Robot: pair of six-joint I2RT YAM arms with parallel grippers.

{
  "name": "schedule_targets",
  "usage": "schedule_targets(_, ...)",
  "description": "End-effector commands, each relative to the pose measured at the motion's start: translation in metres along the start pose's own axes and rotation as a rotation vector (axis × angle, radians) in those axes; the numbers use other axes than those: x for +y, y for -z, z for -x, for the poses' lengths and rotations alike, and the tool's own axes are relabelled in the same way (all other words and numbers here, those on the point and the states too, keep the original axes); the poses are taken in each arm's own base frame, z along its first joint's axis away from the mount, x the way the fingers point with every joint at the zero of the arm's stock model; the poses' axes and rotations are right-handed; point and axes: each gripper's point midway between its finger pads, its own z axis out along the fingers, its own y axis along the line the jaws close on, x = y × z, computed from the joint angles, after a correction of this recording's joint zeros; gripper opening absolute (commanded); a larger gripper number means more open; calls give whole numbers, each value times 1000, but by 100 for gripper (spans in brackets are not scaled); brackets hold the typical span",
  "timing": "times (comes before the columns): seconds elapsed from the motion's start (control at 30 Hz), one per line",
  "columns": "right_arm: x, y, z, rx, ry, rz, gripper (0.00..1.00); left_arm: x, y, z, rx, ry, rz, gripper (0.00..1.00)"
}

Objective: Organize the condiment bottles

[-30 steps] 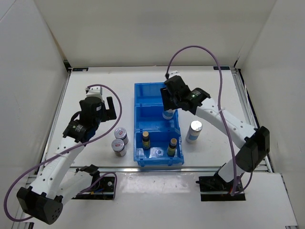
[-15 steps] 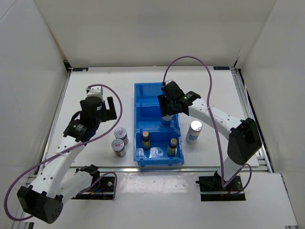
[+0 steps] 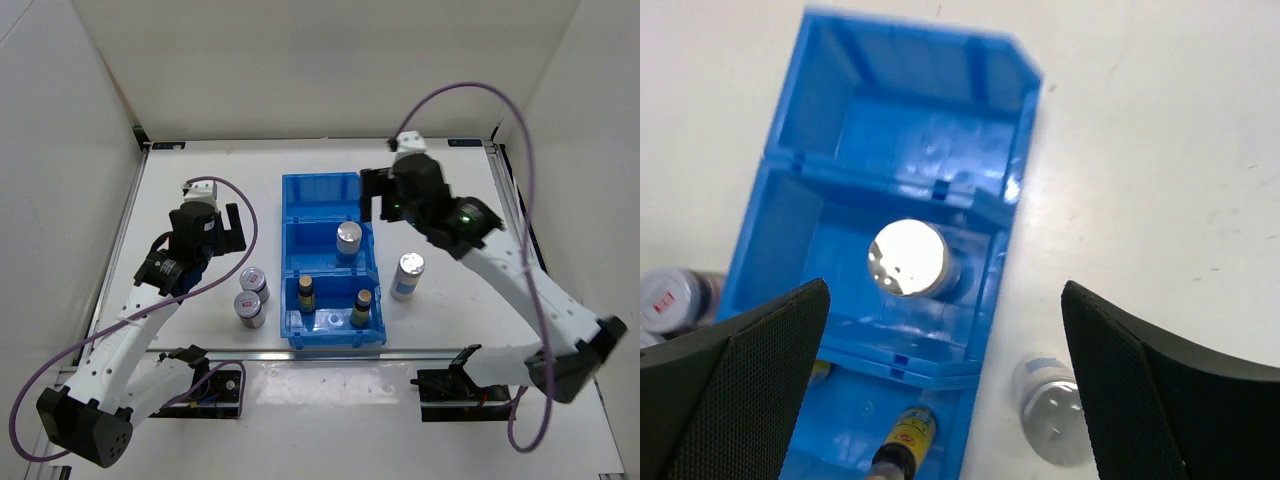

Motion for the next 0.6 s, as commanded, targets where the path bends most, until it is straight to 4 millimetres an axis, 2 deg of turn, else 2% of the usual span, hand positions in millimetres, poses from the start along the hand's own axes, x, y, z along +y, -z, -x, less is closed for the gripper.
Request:
schedule_targets(0.0, -37, 22, 1, 9, -11, -99, 100, -1, 2, 2, -1, 12, -10, 100)
schedule_targets(0.07, -46, 18, -17, 60, -24, -111, 100, -1, 4, 4, -10, 15, -13, 100)
schedule_targets(0.1, -56, 14, -32, 97, -43, -128, 100, -1, 4, 4, -10, 15, -13, 100)
schedule_targets(0.2, -66, 13, -55, 155, -113, -121, 100, -1, 4, 4, -10, 15, -13, 100)
schedule_targets(0.27, -76, 7, -79, 221, -148, -142, 100, -1, 4, 4, -10, 15, -13, 100)
schedule_targets(0.3, -75, 8, -84, 232, -166, -125, 100, -1, 4, 4, -10, 15, -13, 100)
schedule_targets(0.33, -77, 5, -97, 266, -178, -131, 100, -1, 4, 4, -10, 15, -13, 100)
schedule_targets(0.53, -76, 1, -130, 351, -199, -129, 100, -1, 4, 4, -10, 15, -13, 100)
schedule_targets(0.57, -77, -2, -141, 381, -203, -140, 100, -1, 4, 4, -10, 15, -13, 100)
